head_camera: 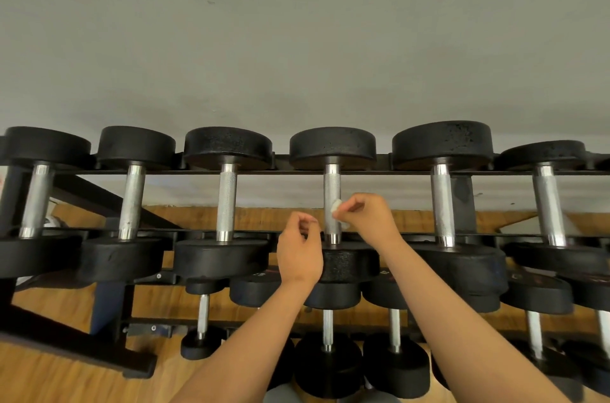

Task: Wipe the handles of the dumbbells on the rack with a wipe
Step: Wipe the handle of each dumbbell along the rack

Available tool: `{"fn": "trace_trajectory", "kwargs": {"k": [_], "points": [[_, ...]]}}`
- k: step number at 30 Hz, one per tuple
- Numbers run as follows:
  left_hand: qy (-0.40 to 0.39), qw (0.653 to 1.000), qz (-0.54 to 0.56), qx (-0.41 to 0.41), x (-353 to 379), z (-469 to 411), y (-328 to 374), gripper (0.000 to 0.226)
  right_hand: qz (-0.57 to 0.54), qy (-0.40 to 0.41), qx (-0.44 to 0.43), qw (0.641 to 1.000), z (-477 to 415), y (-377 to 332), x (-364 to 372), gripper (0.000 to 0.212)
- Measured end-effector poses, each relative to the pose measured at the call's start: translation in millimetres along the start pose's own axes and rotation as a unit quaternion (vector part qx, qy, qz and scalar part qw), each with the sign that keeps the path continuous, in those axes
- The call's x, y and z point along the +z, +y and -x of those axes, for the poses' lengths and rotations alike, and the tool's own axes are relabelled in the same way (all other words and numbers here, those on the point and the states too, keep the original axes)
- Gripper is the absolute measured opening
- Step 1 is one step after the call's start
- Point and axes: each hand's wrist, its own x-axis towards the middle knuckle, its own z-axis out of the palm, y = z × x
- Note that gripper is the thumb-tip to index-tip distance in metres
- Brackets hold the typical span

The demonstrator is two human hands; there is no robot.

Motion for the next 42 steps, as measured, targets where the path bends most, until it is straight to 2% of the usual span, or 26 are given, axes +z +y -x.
{"fn": "trace_trajectory", "kwargs": {"k": [5,10,18,23,27,32,42], "points": [[0.001,1.0,-0.003,0.002,-0.2,0.4,-0.7,0.017,0.064,-0.049,0.001,0.997,11.3,5.8,5.0,0.011],[-0.003,1.0,0.0,-0.008,0.7,-0.4,0.6,0.019,-0.014,0.028,-0.006,0.999,-14.3,-8.0,-1.4,0.008],[-0.005,1.0,-0.002,-0.009,-0.2,0.6,0.3,0.018,0.002,0.024,0.006,1.0,-4.7,-5.2,4.9,0.009],[-0.012,1.0,-0.003,-0.009,-1.1,0.2,1.5,0.018,-0.041,0.091,-0.004,0.995,-24.6,-21.9,5.9,0.004],[-0.011,1.0,0.0,-0.009,-1.6,0.5,2.1,0.02,-0.02,0.145,-0.027,0.989,-10.2,-7.2,20.8,0.007],[-0.015,1.0,-0.012,-0.016,-2.0,0.1,3.9,0.022,-0.039,0.2,-0.049,0.978,-34.6,-22.1,24.4,0.007],[-0.017,0.999,-0.019,-0.019,-1.5,-0.3,1.8,0.021,-0.057,0.224,-0.045,0.972,-30.3,-21.7,28.2,0.011]]}}
